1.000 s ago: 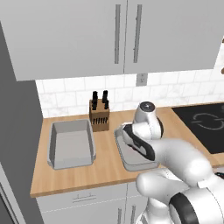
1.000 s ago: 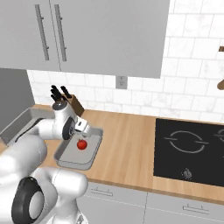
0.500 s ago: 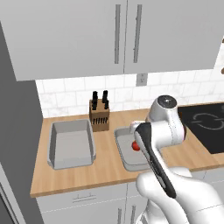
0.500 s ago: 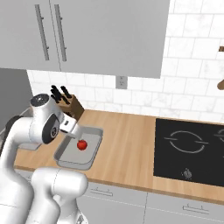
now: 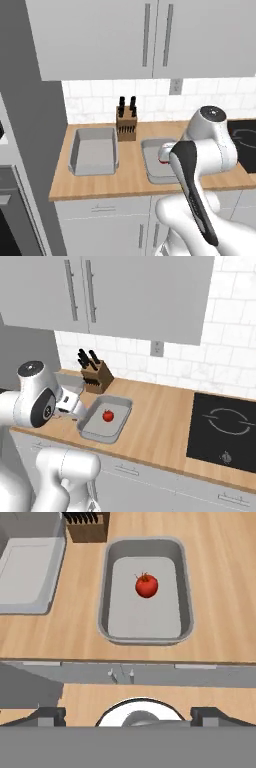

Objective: Place one tomato and one steak in each tupperware on the nearby counter, to pack two identical lunches.

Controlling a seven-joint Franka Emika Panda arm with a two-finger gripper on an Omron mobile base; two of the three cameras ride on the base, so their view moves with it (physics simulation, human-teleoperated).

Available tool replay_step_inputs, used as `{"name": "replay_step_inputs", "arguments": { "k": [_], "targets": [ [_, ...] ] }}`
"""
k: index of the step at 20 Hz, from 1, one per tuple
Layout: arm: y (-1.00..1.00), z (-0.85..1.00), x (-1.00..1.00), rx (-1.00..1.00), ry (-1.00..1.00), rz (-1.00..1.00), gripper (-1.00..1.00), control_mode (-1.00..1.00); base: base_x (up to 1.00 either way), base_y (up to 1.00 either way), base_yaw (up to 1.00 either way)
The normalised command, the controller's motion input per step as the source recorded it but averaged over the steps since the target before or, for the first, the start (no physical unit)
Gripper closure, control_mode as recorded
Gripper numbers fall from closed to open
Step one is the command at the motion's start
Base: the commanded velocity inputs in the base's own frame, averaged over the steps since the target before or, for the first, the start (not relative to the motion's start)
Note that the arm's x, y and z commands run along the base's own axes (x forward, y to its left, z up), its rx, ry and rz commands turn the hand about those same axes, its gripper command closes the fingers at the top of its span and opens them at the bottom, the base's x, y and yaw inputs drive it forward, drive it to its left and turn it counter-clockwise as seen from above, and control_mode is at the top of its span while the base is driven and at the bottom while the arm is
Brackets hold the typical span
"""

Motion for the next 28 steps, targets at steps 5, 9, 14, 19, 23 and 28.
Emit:
{"name": "replay_step_inputs", "arguments": {
  "k": [5, 9, 14, 19, 23, 28],
  "targets": [
    [0.00, 0.00, 0.00, 0.00, 0.00, 0.00, -1.00, 1.00, -0.11, 0.01, 0.96],
    [0.00, 0.00, 0.00, 0.00, 0.00, 0.00, -1.00, 1.00, 0.00, 0.11, 0.99],
    [0.00, 0.00, 0.00, 0.00, 0.00, 0.00, -1.00, 1.00, -0.06, 0.58, 0.89],
    [0.00, 0.00, 0.00, 0.00, 0.00, 0.00, -1.00, 1.00, -0.11, 1.00, 0.67],
    [0.00, 0.00, 0.00, 0.00, 0.00, 0.00, -1.00, 1.00, 0.31, 1.00, 0.47],
    [0.00, 0.00, 0.00, 0.00, 0.00, 0.00, -1.00, 1.00, 0.97, 0.93, 0.32]
  ]
}}
